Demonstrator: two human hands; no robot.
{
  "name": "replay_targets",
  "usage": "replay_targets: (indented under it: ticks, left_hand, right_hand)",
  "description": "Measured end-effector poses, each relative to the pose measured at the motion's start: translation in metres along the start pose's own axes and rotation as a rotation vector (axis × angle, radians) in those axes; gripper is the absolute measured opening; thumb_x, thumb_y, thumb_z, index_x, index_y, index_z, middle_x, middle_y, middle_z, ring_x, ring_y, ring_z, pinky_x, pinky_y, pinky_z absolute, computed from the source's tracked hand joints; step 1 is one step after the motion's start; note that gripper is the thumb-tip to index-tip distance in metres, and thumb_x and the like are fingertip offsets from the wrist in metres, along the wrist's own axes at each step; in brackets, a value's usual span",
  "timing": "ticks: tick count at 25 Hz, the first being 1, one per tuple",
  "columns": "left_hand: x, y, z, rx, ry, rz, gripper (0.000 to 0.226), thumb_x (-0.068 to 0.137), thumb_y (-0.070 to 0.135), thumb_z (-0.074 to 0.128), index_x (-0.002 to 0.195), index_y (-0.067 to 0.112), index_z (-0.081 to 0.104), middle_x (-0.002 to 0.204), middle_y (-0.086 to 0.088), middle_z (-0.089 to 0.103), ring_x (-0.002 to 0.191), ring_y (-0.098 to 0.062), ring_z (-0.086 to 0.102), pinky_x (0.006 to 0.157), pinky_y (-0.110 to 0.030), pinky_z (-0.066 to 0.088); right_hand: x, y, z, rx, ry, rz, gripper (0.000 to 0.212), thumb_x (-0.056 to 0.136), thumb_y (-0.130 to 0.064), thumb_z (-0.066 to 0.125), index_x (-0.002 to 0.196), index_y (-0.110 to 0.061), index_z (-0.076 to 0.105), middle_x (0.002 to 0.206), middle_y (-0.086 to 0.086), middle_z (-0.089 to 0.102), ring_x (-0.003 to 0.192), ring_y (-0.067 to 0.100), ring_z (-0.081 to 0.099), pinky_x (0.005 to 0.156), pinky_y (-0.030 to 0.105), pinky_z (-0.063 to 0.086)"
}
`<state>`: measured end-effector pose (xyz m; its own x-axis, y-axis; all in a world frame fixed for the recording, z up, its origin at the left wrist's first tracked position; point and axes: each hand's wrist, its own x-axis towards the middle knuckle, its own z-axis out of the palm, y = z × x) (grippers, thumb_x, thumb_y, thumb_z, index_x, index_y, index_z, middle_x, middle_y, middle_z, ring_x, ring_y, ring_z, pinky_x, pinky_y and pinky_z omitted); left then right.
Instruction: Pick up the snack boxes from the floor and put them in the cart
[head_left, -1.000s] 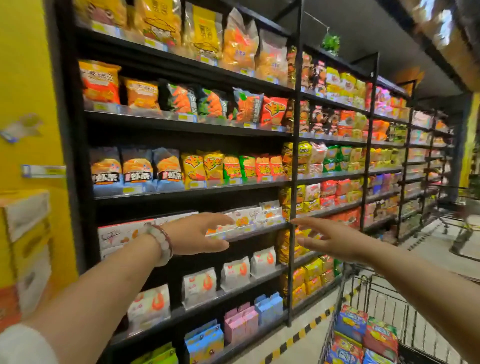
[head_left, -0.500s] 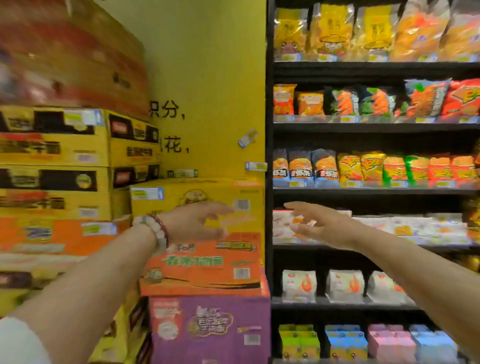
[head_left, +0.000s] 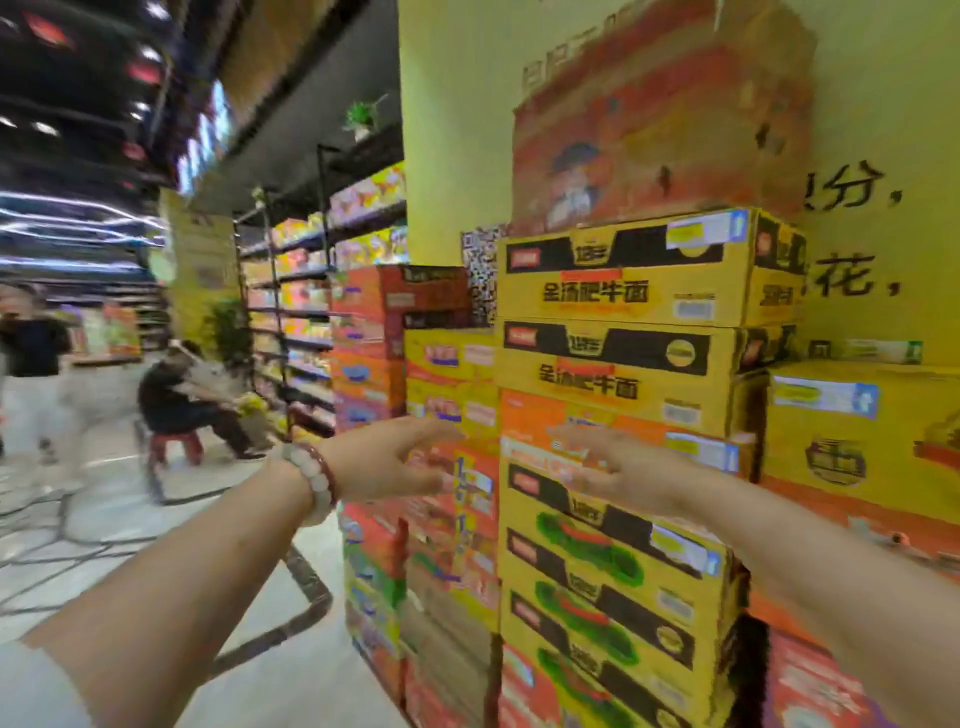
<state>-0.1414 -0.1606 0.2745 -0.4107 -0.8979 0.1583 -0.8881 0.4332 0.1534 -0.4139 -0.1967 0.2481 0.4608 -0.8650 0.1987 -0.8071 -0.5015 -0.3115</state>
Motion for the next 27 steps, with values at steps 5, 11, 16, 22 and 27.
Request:
replay_targets:
  ticks: [5, 11, 16, 22, 27]
  left_hand:
    - [-0.037, -0.088, -0.005, -0.062, 0.049, -0.313, 0.054, 0.091, 0.038, 0.054, 0.14, 0.037, 0.032, 0.142, 0.013, 0.037, 0.117, 0.001, 0.038, 0.1, -0.022, 0.036]
    - [-0.051, -0.169, -0.016, -0.083, 0.16, -0.623, 0.054, 0.09, 0.04, 0.055, 0.139, 0.037, 0.033, 0.145, 0.009, 0.037, 0.12, -0.003, 0.039, 0.098, -0.021, 0.032]
    - [-0.076, -0.229, -0.016, -0.073, 0.192, -0.805, 0.056, 0.089, 0.041, 0.056, 0.139, 0.037, 0.032, 0.147, 0.009, 0.035, 0.128, -0.009, 0.039, 0.1, -0.023, 0.032]
    - [-0.113, -0.319, -0.016, -0.038, 0.223, -0.965, 0.065, 0.088, 0.041, 0.057, 0.143, 0.04, 0.022, 0.146, 0.009, 0.037, 0.127, -0.009, 0.039, 0.098, -0.021, 0.03]
    - [-0.131, -0.41, -0.034, -0.053, 0.207, -0.963, 0.065, 0.088, 0.041, 0.057, 0.143, 0.038, 0.023, 0.145, 0.008, 0.037, 0.126, -0.008, 0.04, 0.099, -0.022, 0.033]
  right_hand:
    - [0.114, -0.049, 0.044, 0.069, -0.128, -0.249, 0.061, 0.093, -0.053, 0.044, 0.147, -0.04, 0.021, 0.153, -0.011, 0.028, 0.136, 0.012, 0.033, 0.107, 0.027, 0.03]
    - [0.238, -0.097, 0.08, 0.166, -0.241, -0.463, 0.061, 0.089, -0.058, 0.046, 0.145, -0.045, 0.024, 0.15, -0.015, 0.031, 0.132, 0.014, 0.039, 0.105, 0.029, 0.036]
    - [0.315, -0.146, 0.115, 0.17, -0.301, -0.626, 0.057, 0.093, -0.051, 0.045, 0.145, -0.041, 0.025, 0.146, -0.009, 0.037, 0.112, 0.01, 0.047, 0.094, 0.025, 0.041]
    - [0.391, -0.219, 0.175, 0.202, -0.336, -0.71, 0.056, 0.093, -0.048, 0.046, 0.145, -0.036, 0.028, 0.144, -0.005, 0.042, 0.113, 0.01, 0.048, 0.095, 0.026, 0.041]
    - [0.453, -0.285, 0.216, 0.213, -0.336, -0.697, 0.056, 0.094, -0.048, 0.045, 0.146, -0.035, 0.028, 0.145, -0.002, 0.041, 0.117, 0.012, 0.048, 0.099, 0.029, 0.041]
